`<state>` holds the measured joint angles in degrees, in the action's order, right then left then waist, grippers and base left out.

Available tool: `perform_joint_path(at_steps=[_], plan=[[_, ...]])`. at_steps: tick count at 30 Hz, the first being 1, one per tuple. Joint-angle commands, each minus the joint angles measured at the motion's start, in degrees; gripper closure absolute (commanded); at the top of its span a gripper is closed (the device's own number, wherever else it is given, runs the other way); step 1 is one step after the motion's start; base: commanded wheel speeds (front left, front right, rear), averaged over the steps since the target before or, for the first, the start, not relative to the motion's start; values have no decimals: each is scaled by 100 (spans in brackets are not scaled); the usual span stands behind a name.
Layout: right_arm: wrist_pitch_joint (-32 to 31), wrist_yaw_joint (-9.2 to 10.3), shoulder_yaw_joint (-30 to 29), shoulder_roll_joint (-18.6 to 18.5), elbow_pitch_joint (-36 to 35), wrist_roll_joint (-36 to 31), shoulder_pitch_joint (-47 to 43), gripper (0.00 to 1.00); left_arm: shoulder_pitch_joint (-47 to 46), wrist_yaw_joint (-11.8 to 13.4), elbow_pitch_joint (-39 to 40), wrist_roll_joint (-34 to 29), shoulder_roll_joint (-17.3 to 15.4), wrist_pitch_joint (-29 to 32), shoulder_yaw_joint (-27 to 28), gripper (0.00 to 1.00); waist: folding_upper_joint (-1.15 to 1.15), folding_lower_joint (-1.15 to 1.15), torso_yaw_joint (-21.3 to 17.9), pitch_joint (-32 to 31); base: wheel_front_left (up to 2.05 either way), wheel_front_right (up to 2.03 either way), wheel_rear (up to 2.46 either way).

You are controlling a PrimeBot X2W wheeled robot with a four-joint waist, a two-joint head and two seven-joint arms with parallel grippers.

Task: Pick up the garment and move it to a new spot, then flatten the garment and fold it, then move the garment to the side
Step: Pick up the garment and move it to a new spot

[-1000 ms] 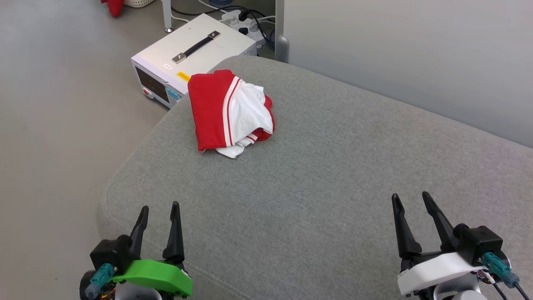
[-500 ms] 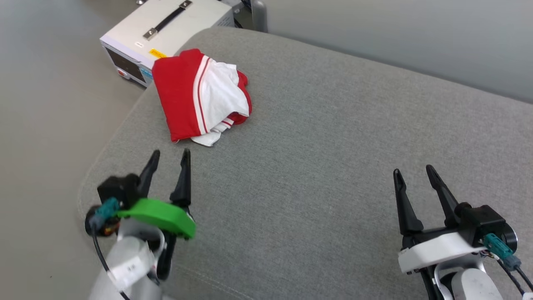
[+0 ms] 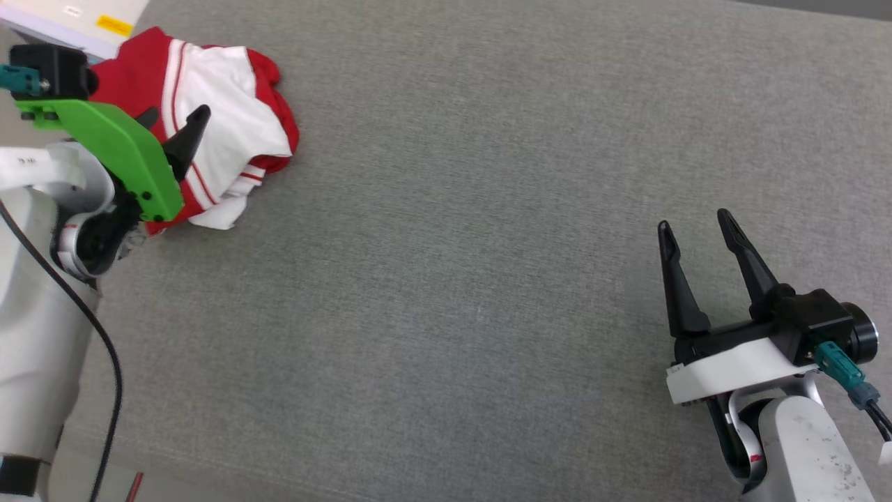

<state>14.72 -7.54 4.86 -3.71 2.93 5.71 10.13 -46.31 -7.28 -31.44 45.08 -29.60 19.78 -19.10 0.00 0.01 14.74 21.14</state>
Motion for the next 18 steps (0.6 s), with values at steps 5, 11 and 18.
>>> perform_joint_path(at_steps=[5, 11, 18], plan=[[26, 5, 56, 22, 40, 20, 200, 0, -455, -20, -408, 358, -321, 536, -273, 0, 0, -1, -633, 559, 0, 0, 0], [27, 5, 92, 49, 50, 38, 266, 0, -629, -20, -864, 438, -419, 596, -495, 0, 0, -1, -712, 606, 0, 0, 0], [27, 5, 70, 64, 77, 29, 274, 0, -632, -20, -1081, 571, -385, 439, -731, 100, 0, -1, -676, 567, 0, 0, 0]])
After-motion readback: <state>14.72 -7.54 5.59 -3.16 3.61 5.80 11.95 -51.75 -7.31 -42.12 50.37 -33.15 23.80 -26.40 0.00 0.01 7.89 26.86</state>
